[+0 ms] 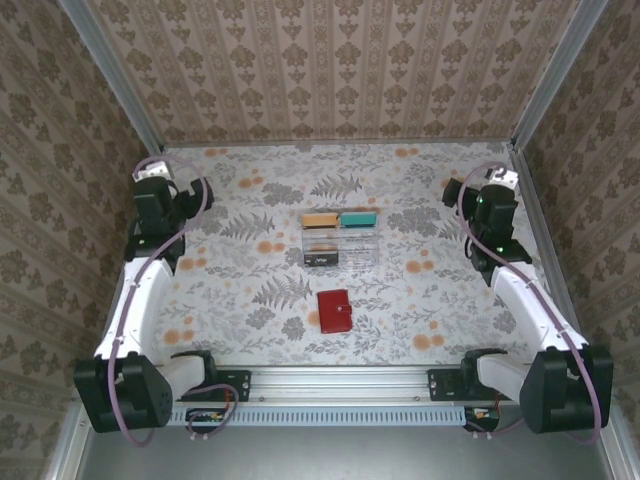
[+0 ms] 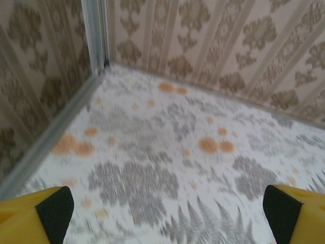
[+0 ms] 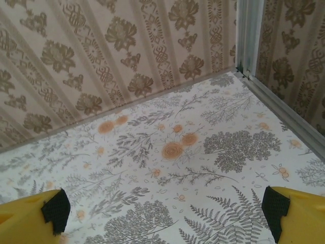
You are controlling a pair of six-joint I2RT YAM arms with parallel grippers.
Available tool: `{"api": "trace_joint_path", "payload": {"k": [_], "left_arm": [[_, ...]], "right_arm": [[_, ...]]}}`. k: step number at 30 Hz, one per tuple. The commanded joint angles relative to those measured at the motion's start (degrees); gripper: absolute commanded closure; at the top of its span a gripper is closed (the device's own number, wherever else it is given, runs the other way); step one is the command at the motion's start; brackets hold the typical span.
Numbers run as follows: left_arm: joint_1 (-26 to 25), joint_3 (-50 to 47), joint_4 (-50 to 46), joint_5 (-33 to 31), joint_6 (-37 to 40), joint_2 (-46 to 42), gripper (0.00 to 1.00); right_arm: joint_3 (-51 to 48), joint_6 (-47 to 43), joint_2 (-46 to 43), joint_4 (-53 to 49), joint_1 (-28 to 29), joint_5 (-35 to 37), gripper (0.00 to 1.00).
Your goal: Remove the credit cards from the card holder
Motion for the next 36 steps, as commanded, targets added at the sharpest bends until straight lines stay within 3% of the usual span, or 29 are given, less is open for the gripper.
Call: {"api": "trace_joint_path", "payload": {"k": [1, 7, 15, 20, 23, 28, 32, 36], "left_arm": [[-1.8, -1.6, -12.3, 5.4, -8.8, -2.0, 0.00], [-9.7, -4.6, -18.1, 7.9, -15.4, -3.6, 0.00], [-25.3, -13.9, -16.7, 2.6, -24.4, -9.3, 0.00], [-30.0, -17.5, -19.2, 0.9, -28.8, -14.0, 0.00], [-31.2, -19.3, -20.1, 1.8, -28.8, -17.6, 0.00], [-31.4, -22.0, -20.5, 3.9, -29.5, -22.6, 0.00], [-31.6, -23.1, -20.5, 4.9, -29.8, -24.5, 0.00], [-31.7, -23.2, -21.7, 5.1, -29.8, -24.5, 0.00]], "right_arm": [[2.6, 3.5, -2.3, -15.0, 0.4, -4.7, 0.00], [8.2, 2.0, -2.3, -27.8, 10.2, -2.7, 0.00], [8.5, 9.2, 0.4, -38.4, 33.0, 1.8, 0.00], [10.3, 14.5, 7.2, -42.6, 48.0, 5.2, 0.01], [12.8, 17.3, 12.9, -44.1, 54.5, 4.5, 0.15], [17.1, 19.9, 23.3, -43.6, 60.8, 1.8, 0.48], [22.0, 19.5, 30.2, -45.5, 63.2, 1.2, 0.55], [24.7, 19.5, 34.9, -46.9, 63.3, -0.6, 0.56]]}}
